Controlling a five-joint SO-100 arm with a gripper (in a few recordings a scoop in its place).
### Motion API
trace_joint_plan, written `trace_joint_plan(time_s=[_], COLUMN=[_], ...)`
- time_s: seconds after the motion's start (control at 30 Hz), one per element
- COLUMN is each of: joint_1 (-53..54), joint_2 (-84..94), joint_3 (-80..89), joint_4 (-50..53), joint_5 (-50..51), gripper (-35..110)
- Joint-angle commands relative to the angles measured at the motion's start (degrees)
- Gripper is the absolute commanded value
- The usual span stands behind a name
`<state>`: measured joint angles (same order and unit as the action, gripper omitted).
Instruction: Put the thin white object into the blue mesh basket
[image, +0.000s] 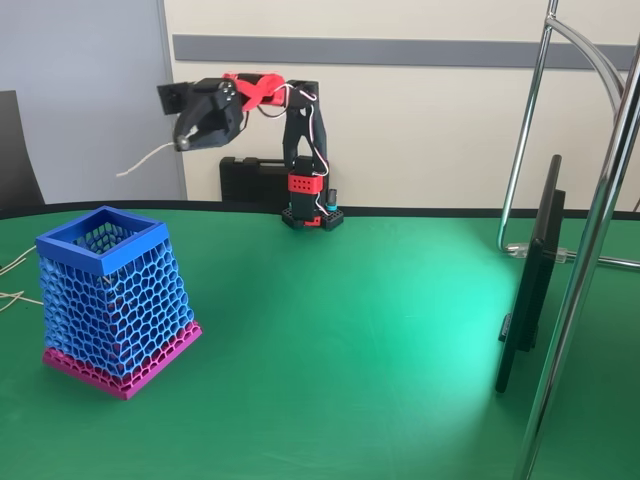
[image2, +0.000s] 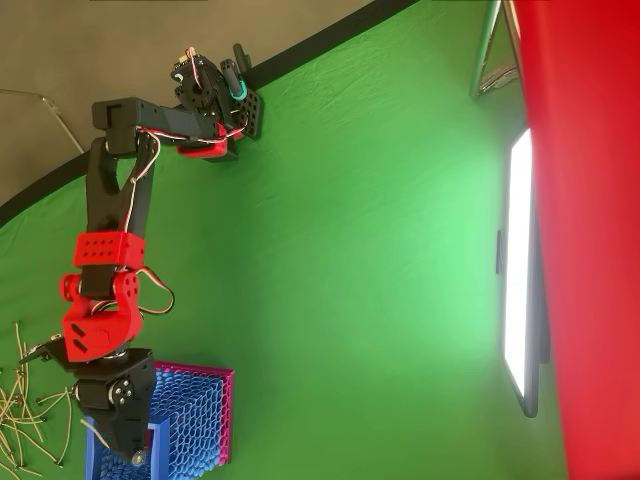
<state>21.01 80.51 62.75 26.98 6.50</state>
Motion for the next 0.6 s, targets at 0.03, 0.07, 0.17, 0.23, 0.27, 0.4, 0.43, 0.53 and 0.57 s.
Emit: trace_joint_plan(time_s=[0.03,0.07,0.17,0.23,0.27,0.4,0.43,0.53,0.57], joint_1=[1.41,1.49,1.76,1.85,1.85,2.29,2.46,3.43,3.96], joint_2=[-3.78,-5.27,-8.79,-10.81,-11.51,-15.12,-15.91,-17.67,-18.19], joint_3=[-7.12,-8.79,-13.45,-16.44,-17.49,-22.32,-23.38,-24.7,-24.96], joint_4=[-0.7,0.0,1.23,2.37,2.46,3.6,4.04,4.66,4.66], joint_5=[4.31,4.83,5.71,5.98,5.89,6.68,7.12,8.7,9.76], gripper=[5,5,5,5,5,5,5,5,6])
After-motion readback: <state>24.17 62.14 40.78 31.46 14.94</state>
